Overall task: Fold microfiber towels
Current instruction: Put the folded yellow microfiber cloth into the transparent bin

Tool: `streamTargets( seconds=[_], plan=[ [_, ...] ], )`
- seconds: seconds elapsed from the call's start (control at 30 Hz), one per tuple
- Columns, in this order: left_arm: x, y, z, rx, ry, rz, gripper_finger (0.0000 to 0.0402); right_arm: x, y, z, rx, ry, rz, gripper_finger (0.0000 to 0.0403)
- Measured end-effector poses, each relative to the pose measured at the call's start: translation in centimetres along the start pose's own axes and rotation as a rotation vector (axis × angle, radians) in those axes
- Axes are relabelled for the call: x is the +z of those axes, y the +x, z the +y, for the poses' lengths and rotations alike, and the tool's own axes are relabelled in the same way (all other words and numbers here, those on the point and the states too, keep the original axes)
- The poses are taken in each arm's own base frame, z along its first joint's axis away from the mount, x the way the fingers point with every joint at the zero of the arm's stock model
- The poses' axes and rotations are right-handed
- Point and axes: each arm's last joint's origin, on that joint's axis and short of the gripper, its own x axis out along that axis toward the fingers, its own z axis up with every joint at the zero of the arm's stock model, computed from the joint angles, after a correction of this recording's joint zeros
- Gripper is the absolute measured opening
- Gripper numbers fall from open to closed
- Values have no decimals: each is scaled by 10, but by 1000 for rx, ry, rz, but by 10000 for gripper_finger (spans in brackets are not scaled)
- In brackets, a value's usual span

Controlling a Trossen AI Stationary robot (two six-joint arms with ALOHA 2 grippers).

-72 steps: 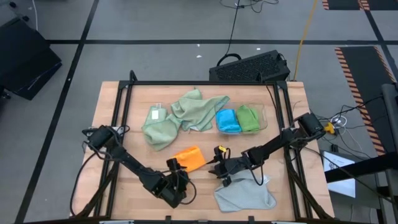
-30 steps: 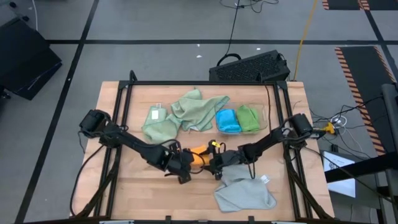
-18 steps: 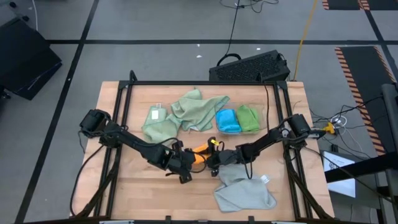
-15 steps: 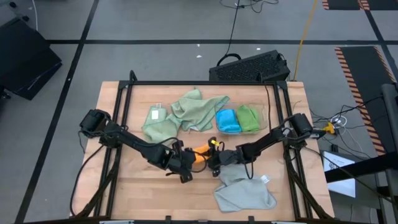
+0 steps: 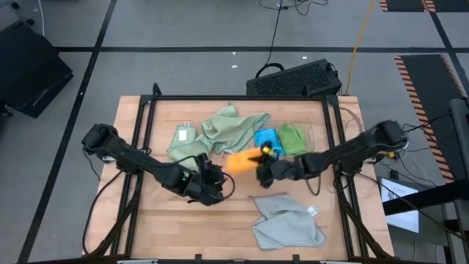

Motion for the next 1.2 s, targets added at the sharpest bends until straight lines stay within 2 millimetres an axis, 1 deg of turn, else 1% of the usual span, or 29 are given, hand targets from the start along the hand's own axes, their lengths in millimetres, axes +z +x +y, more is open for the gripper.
streamTargets(
  seconds=[0.1, 0.23, 0.4, 0.53, 0.63, 0.8, 1.03, 1.2],
  plan=[
    [4, -14, 12, 71, 53, -34, 228, -5, -21, -25, -87, -1, 71, 11],
    [5, -22, 23, 133, 84, -36, 229, -16, -54, -50, -206, 19, 173, 11],
    [7, -17, 31, 154, 109, -8, 230, -39, -87, -72, -309, 47, 312, 11],
    [11, -9, 40, 122, 106, 24, 230, -56, -102, -78, -323, 90, 392, 11],
    [14, -3, 47, 123, 94, 42, 230, -67, -104, -77, -334, 127, 472, 11],
    [18, 5, 59, 143, 98, 64, 230, -80, -95, -65, -328, 194, 607, 11],
    [20, 12, 71, 175, 91, 91, 230, -89, -81, -49, -296, 124, 750, 11],
    [21, 16, 77, 189, 78, 97, 230, -98, -74, -49, -304, 50, 855, 11]
  ],
)
